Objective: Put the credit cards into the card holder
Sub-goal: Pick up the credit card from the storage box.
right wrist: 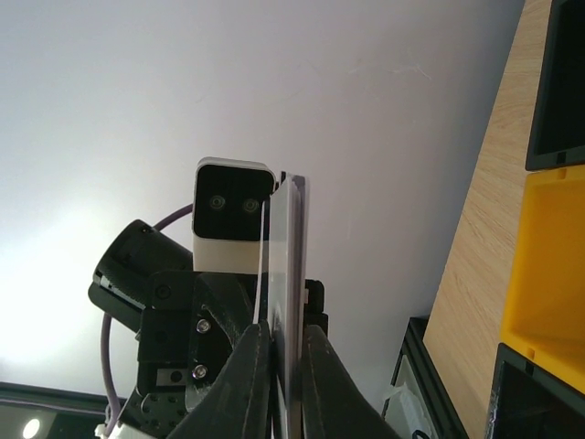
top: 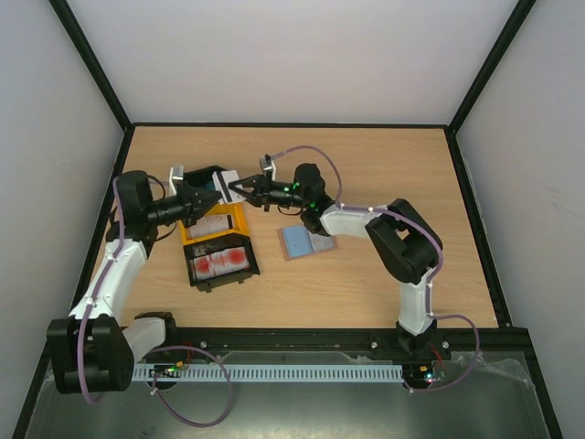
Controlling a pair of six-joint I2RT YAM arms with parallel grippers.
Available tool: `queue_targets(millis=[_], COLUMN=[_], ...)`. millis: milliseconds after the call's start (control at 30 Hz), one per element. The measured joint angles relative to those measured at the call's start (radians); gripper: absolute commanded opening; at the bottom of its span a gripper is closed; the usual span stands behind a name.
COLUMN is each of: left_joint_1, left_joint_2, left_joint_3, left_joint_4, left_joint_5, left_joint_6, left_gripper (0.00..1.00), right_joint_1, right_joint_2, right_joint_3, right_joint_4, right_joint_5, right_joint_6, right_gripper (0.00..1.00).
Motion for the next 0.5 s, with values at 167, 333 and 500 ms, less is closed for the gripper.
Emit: queue_targets(millis=[167, 333, 500], left_joint_1=[0.024, 0.069, 0.079], left_joint_2=[-0.011, -0.026, -0.03], left_joint_3=[0.002, 0.008, 0.031], left_joint_4=[-0.002, -0.003, -0.056], left_joint_5=[0.006, -0.021, -0.035], left_joint_6=[0.0, 0.002, 0.053], left_gripper=[0.02, 0.03, 0.03], right_joint_1=[-0.014, -0.053, -0.071], right_joint_2=[-0.001, -0.001, -0.004], right_joint_3=[-0.016, -0.038, -0.062], right_joint_4=[0.014, 0.022, 0.014], right_joint_5=[-0.003, 0.005, 0.019], right_joint_6=[0.011, 0.018, 0.016], right_gripper=[0.03, 0.02, 0.02])
